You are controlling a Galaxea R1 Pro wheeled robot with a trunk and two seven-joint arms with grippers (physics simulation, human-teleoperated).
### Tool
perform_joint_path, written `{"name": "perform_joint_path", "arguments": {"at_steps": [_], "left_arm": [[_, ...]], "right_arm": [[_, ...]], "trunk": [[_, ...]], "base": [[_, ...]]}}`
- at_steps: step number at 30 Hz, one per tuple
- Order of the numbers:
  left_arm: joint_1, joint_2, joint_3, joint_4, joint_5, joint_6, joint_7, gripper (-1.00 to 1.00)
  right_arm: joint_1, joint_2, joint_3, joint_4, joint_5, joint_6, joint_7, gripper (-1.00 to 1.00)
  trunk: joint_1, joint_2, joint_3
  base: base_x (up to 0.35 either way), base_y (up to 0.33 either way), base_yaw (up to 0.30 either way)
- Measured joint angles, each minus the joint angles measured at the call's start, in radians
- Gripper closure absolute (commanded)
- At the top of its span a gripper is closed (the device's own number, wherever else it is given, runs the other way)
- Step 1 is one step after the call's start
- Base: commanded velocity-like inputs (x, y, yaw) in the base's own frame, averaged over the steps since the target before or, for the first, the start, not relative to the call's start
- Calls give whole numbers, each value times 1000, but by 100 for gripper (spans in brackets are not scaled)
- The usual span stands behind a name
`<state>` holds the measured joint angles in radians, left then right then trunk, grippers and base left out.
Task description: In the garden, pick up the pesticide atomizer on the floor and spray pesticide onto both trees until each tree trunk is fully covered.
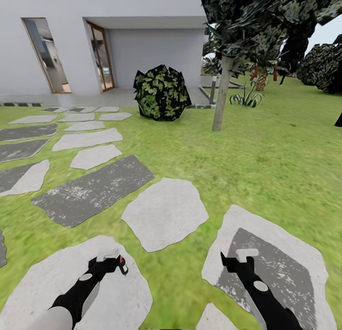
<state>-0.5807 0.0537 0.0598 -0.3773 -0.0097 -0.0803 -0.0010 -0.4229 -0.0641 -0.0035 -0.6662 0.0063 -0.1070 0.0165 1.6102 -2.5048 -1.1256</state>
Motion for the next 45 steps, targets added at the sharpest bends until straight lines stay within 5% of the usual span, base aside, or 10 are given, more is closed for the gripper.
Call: {"name": "perform_joint_path", "arguments": {"at_steps": [11,39,45], "left_arm": [[-2,-26,-46,-3,-2,3,9,-100],[-2,-15,-48,-66,-4,-21,15,-100],[2,-14,-50,-60,-5,-148,14,-100]], "right_arm": [[0,0,-1,-7,-2,1,-1,-100],[0,4,-2,-2,-1,1,0,-100],[0,-1,-2,-3,-1,0,0,-100]], "trunk": [[5,-3,-43],[18,-9,-166],[20,-11,-198]], "base": [[0,0,0],[0,0,0],[0,0,0]]}}
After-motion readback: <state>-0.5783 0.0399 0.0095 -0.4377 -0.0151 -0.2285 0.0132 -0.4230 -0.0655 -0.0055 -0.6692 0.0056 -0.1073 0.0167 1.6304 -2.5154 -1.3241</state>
